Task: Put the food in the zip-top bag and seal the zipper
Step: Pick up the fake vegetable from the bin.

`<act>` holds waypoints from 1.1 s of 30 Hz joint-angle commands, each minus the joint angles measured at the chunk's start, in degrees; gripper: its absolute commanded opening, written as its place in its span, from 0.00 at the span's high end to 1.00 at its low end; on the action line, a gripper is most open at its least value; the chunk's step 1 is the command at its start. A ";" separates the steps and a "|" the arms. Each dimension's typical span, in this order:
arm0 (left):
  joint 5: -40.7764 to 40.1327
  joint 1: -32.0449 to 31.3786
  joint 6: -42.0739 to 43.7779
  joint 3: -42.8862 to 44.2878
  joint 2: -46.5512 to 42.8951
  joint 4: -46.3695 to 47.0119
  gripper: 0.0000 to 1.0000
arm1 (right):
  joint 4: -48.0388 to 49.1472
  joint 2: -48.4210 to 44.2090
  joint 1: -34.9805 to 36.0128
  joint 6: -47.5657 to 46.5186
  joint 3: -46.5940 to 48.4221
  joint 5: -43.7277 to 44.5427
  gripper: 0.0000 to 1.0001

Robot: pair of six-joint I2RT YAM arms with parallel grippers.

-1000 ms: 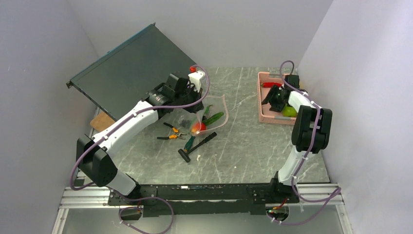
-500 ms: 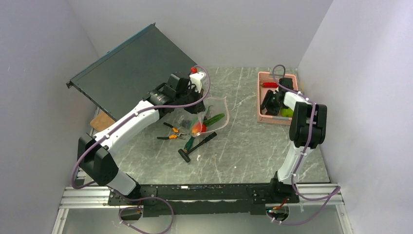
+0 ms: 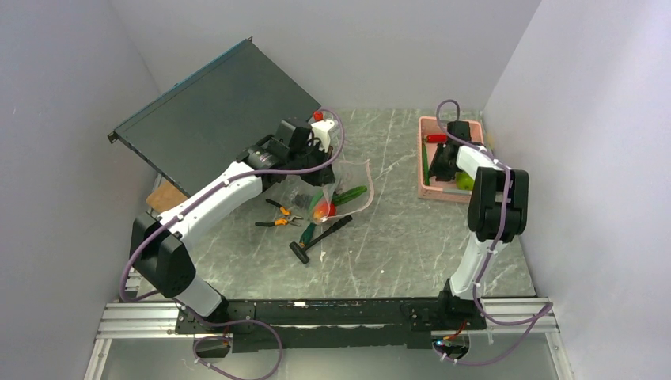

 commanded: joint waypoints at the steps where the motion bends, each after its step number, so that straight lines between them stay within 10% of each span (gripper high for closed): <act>1: 0.38 0.08 -0.72 2.05 -0.30 1.26 1.00 | -0.22 -3.88 -0.50 -0.54 -0.95 7.46 0.73; 9: 1.35 0.11 -1.00 2.46 0.24 0.98 1.00 | 2.29 -7.22 -0.50 -1.03 -1.95 5.12 0.80; 20: 1.98 0.11 -1.29 2.42 0.09 1.11 1.00 | 5.87 -1.04 -0.50 -3.63 -0.83 -10.48 0.64; 27: 2.51 0.10 -1.57 2.33 0.34 1.39 1.00 | 0.82 2.51 0.41 -4.76 1.34 -0.41 0.55; 33: 3.09 0.06 -1.91 2.20 1.10 1.51 1.00 | 0.34 1.63 0.77 -4.41 1.11 5.86 0.75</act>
